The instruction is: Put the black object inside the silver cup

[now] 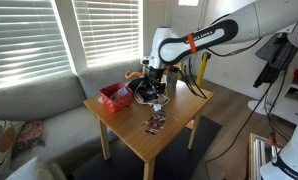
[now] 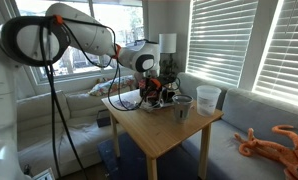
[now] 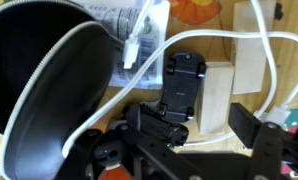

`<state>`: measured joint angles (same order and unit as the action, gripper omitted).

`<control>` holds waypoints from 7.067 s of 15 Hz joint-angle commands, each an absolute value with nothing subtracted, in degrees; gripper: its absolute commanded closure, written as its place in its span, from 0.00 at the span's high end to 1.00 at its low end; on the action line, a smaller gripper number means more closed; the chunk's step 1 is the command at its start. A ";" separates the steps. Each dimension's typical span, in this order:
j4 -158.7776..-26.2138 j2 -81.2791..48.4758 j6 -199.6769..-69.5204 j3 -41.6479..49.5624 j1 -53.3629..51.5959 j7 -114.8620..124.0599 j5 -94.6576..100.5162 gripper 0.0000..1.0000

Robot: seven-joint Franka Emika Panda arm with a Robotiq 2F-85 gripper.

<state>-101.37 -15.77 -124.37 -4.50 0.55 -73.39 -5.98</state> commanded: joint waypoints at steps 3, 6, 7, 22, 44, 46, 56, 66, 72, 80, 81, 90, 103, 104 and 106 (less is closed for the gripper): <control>-99.33 -17.25 -122.80 -5.09 1.49 -72.39 -7.90 0.75; -99.20 -17.51 -123.24 -5.14 1.58 -71.62 -8.25 0.71; -99.09 -17.57 -123.19 -5.17 1.65 -71.44 -8.51 0.69; -96.82 -20.03 -124.47 -5.38 2.15 -67.55 -11.19 0.46; -104.82 -3.53 -126.43 -4.79 2.91 -68.74 -15.63 0.12; -107.42 0.11 -129.20 -3.20 3.58 -68.46 -18.11 0.12; -117.91 9.29 -146.85 10.31 5.21 -72.59 -35.09 0.12; -117.34 2.23 -147.50 12.21 4.48 -86.49 -53.02 0.12; -116.61 -2.07 -146.59 12.10 5.14 -86.66 -54.30 0.12; -117.81 -0.46 -146.39 11.80 4.92 -85.61 -52.24 0.75; -118.06 0.11 -146.56 11.74 4.83 -85.55 -52.04 0.73; -124.14 10.24 -143.02 7.89 4.88 -75.24 -41.71 0.96; -132.73 32.80 -120.97 4.28 5.60 -21.38 -9.81 1.00; -132.50 33.43 -119.17 4.50 5.41 -19.10 -8.98 1.00; -132.56 34.35 -116.83 5.45 4.38 -18.17 -8.42 1.00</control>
